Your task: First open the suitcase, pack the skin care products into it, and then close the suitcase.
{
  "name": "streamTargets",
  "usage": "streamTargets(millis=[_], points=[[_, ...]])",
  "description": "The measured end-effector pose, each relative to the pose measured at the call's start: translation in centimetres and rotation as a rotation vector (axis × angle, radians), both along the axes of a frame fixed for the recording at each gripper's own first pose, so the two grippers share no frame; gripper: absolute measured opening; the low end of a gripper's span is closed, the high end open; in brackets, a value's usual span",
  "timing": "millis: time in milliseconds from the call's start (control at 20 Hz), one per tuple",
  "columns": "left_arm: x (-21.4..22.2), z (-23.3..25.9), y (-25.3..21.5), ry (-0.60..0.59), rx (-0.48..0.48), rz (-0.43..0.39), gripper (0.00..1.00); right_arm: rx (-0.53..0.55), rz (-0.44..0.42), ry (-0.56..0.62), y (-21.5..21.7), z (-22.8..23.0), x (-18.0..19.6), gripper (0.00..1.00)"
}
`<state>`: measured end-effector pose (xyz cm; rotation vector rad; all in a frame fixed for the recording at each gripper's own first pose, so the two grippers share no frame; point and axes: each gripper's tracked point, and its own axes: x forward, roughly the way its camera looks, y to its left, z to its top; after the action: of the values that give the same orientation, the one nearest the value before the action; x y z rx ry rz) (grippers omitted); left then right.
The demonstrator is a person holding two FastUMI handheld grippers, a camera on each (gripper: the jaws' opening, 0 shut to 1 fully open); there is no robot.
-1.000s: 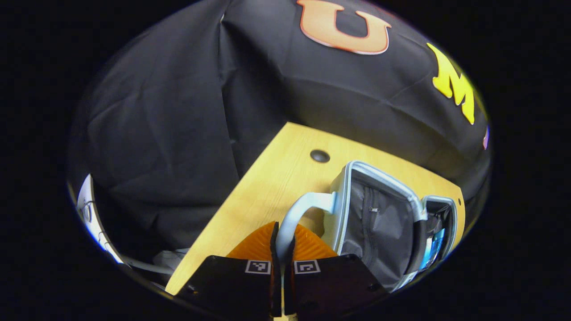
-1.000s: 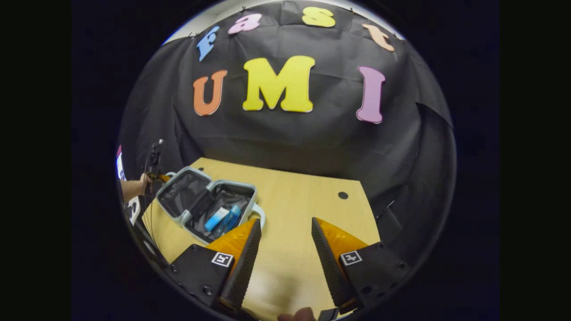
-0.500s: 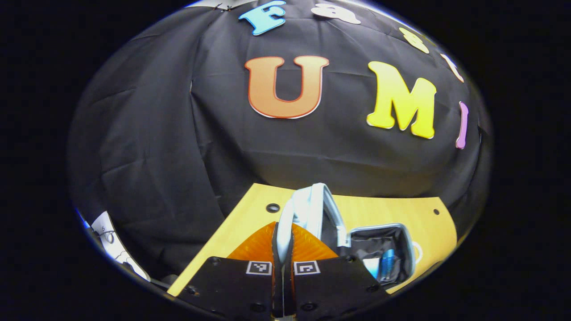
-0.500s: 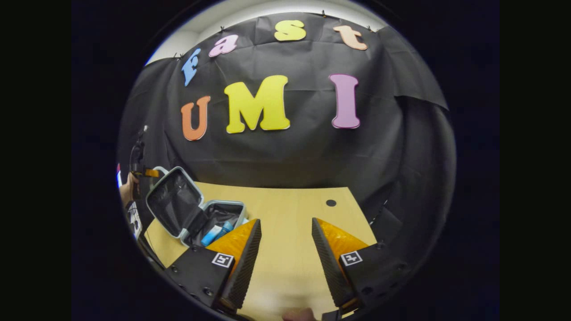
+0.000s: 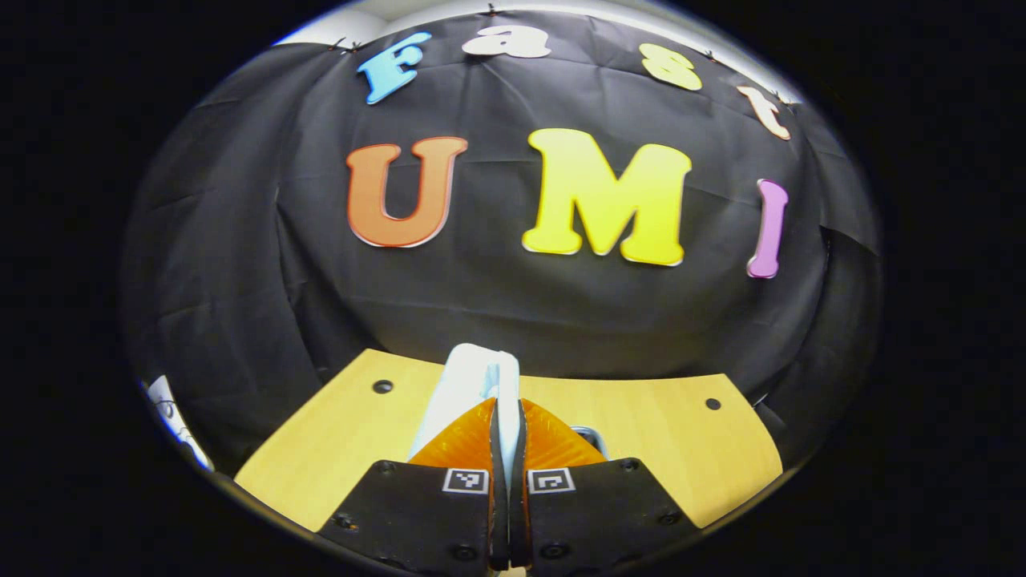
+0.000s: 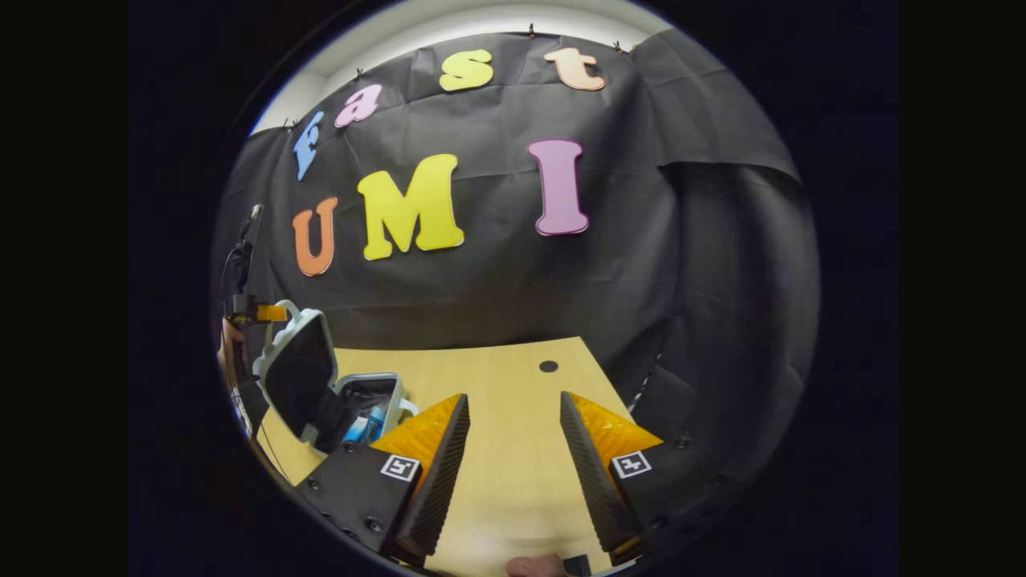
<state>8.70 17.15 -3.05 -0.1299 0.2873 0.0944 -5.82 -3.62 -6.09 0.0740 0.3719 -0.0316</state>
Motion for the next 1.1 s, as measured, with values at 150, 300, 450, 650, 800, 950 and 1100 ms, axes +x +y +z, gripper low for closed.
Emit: streamTargets(millis=[150,300,450,650,800,950,1100], points=[[1.4,-3.8,-8.2,0.038,-0.060,-0.107,0.04,-0.029,-0.030,0.006,-2.2,0.3,-0.7,0.69],[2.4,-9.0,-13.9,0.091,-0.058,-0.164,0.04,-0.066,-0.053,0.032,-3.8,-0.3,-1.5,0.69],[3.0,-14.3,-16.9,0.144,-0.003,-0.187,0.04,-0.090,-0.047,0.071,-4.5,-1.4,-1.9,0.69],[4.2,-18.5,-18.2,0.205,0.028,-0.187,0.04,-0.118,-0.052,0.109,-5.5,-2.3,-2.6,0.69],[4.6,-19.4,-18.7,0.200,0.034,-0.165,0.04,-0.128,-0.053,0.118,-6.0,-2.3,-2.8,0.69],[5.1,-20.8,-19.7,0.196,0.064,-0.149,0.05,-0.130,-0.047,0.112,-6.0,-2.0,-2.5,0.69],[5.1,-21.1,-20.0,0.166,0.132,-0.126,0.13,-0.132,-0.030,0.108,-5.6,-2.1,-2.1,0.69]])
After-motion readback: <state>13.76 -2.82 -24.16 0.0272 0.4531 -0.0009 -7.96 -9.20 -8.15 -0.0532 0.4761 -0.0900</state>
